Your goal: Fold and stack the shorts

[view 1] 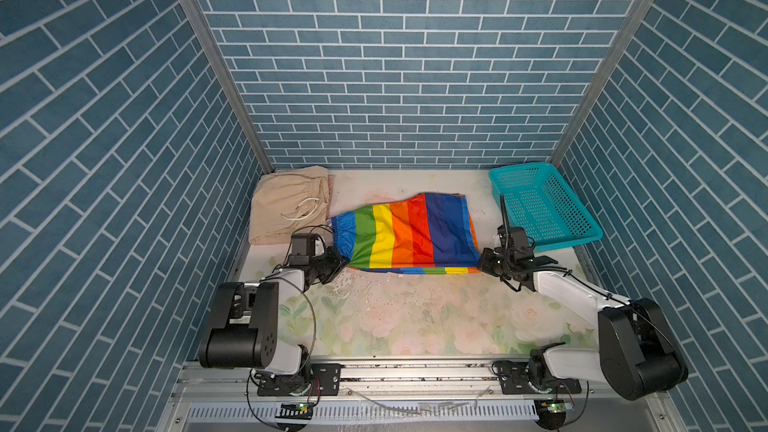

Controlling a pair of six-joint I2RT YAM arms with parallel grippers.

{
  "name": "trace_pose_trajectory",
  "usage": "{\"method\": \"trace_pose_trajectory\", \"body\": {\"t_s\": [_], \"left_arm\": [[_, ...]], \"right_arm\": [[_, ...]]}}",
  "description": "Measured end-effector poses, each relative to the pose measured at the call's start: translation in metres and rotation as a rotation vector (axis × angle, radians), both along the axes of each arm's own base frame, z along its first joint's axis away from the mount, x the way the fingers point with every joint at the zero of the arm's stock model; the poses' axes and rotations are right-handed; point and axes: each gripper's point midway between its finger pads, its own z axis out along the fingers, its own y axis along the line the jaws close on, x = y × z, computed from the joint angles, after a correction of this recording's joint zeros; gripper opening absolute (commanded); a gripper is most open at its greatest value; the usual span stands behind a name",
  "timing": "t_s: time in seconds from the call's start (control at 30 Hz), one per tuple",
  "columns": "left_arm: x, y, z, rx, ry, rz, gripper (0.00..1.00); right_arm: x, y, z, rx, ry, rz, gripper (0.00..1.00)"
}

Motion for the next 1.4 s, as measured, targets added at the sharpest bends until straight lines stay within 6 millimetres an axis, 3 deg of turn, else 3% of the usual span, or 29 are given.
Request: {"method": "trace_pose_trajectory", "body": {"t_s": [0.1,0.17,0.27,0.43,0.57,0.63,0.77,0.83,0.93,1.13,1.2,1.27,1.4], "left_arm": [[0.0,-0.003,0.002,0.0,-0.006,-0.006,0.0],[-0.001,-0.004,0.003,0.002,-0.015,-0.009,0.0],[-0.004,-0.005,0.0,0.004,-0.017,-0.013,0.0],[-0.011,-0.012,-0.008,0.003,-0.002,-0.027,0.02],[-0.012,-0.017,-0.011,0.006,0.002,-0.037,0.13],[-0.012,-0.018,-0.011,0.009,-0.001,-0.039,0.31],[-0.014,-0.017,-0.007,0.025,0.004,-0.042,0.77],[-0.011,-0.014,0.008,0.064,-0.022,-0.049,0.99],[0.001,-0.003,0.043,0.158,-0.085,-0.04,1.0],[0.023,0.013,0.117,0.3,-0.224,-0.021,1.0],[0.028,0.0,0.127,0.27,-0.25,-0.038,1.0],[0.033,-0.031,0.126,0.225,-0.246,-0.097,1.0],[0.056,-0.109,0.107,0.14,-0.205,-0.241,1.0]], "right_arm": [[0.014,0.0,0.03,-0.013,-0.081,0.005,0.0],[0.018,0.0,0.033,-0.025,-0.096,0.01,0.0],[0.016,-0.003,0.011,-0.051,-0.045,0.016,0.0],[-0.009,-0.011,-0.051,-0.096,0.109,0.019,0.0],[-0.01,-0.013,-0.059,-0.1,0.116,0.013,0.0],[-0.009,-0.014,-0.058,-0.098,0.111,0.01,0.03],[-0.009,-0.014,-0.055,-0.101,0.105,0.014,0.24],[-0.011,-0.015,-0.048,-0.106,0.097,0.022,0.4],[-0.005,-0.015,-0.018,-0.103,0.041,0.027,0.57],[0.024,-0.004,0.059,-0.04,-0.138,0.026,0.8],[0.032,0.008,0.071,0.019,-0.169,0.041,0.83],[0.043,0.029,0.071,0.093,-0.173,0.066,0.85],[0.069,0.103,0.047,0.254,-0.114,0.17,0.86]]}}
